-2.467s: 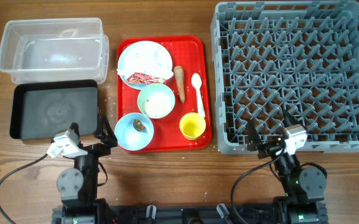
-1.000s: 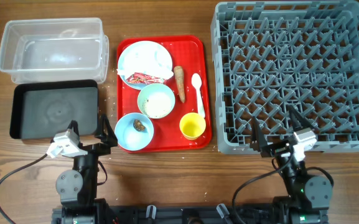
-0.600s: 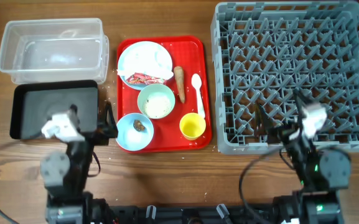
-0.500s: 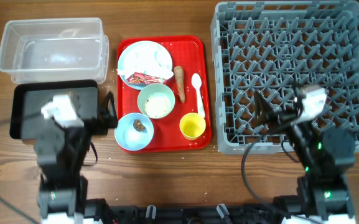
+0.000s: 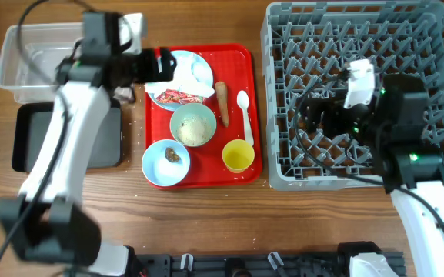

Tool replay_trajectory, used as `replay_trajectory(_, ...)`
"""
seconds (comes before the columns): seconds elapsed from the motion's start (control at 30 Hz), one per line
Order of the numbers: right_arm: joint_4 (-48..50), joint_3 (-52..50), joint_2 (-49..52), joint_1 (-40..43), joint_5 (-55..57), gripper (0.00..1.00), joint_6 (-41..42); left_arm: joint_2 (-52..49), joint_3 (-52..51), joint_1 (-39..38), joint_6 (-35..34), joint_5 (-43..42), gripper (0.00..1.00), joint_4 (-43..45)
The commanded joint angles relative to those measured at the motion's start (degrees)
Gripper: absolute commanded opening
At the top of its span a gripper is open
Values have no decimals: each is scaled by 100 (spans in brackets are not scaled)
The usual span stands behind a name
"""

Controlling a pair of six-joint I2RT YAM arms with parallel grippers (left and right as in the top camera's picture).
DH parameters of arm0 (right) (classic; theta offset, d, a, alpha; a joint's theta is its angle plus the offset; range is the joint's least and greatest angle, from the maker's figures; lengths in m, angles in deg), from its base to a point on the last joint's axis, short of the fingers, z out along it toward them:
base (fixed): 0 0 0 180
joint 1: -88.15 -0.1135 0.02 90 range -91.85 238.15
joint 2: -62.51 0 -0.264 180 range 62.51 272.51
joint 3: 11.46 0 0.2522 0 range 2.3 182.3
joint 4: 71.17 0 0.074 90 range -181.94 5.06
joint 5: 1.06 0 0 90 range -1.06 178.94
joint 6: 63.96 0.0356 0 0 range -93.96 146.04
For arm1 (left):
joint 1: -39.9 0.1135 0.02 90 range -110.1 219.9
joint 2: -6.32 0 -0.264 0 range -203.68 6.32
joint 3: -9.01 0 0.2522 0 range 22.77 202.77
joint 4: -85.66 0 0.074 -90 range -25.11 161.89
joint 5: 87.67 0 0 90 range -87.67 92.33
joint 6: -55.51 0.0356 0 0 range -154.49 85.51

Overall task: Sort waste into correct bins and load items into the dishwasher rack
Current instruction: 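Reach the left gripper to the white plate and grasp the tissue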

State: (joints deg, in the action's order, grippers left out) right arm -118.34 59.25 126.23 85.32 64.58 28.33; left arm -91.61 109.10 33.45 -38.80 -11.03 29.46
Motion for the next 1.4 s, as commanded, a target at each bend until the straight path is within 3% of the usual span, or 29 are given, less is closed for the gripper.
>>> replay_trajectory(0.0, 33, 144, 398, -11, -485, 100, -63, -748, 247, -339, 136, 387, 100, 179)
replay_trajectory(0.17, -4, 144, 863, -9, -487, 100, 697, -1276, 245, -507, 133, 387, 100, 769)
replay_trajectory(0.37, -28, 144, 1016, -11, -485, 100, 673, -1572, 245, -501, 131, 455, 100, 1119)
replay_trajectory(0.57, -28, 144, 1016, -11, -487, 100, 673, -2059, 245, -507, 68, 1331, 100, 1231)
replay_trajectory(1.0, -28, 144, 1016, -11, -485, 100, 675, -2861, 238, -726, 70, 1325, 100, 1668)
replay_trajectory(1.03, -28, 144, 1016, -11, -487, 100, 678, -2889, 234, -732, 70, 1325, 97, 1637)
replay_trajectory(1.1, -28, 144, 1016, -11, -487, 100, 686, -2907, 208, -730, 70, 1325, 79, 1606)
replay_trajectory(1.13, -31, 144, 1016, -11, -487, 100, 688, -2907, 190, -730, 70, 1325, 68, 1574)
replay_trajectory(1.23, -31, 144, 1016, -11, -487, 100, 688, -2918, 179, -730, 70, 1325, 21, 1410)
replay_trajectory(1.27, -31, 144, 1016, -11, -487, 100, 686, -2918, 179, -730, 70, 1325, 11, 1384)
replay_trajectory(1.3, -31, 144, 1016, -11, -487, 100, 686, -2916, 181, -730, 70, 1325, 4, 1373)
replay_trajectory(1.37, -31, 144, 1016, -11, -487, 100, 691, -2887, 199, -721, 68, 1325, 4, 1390)
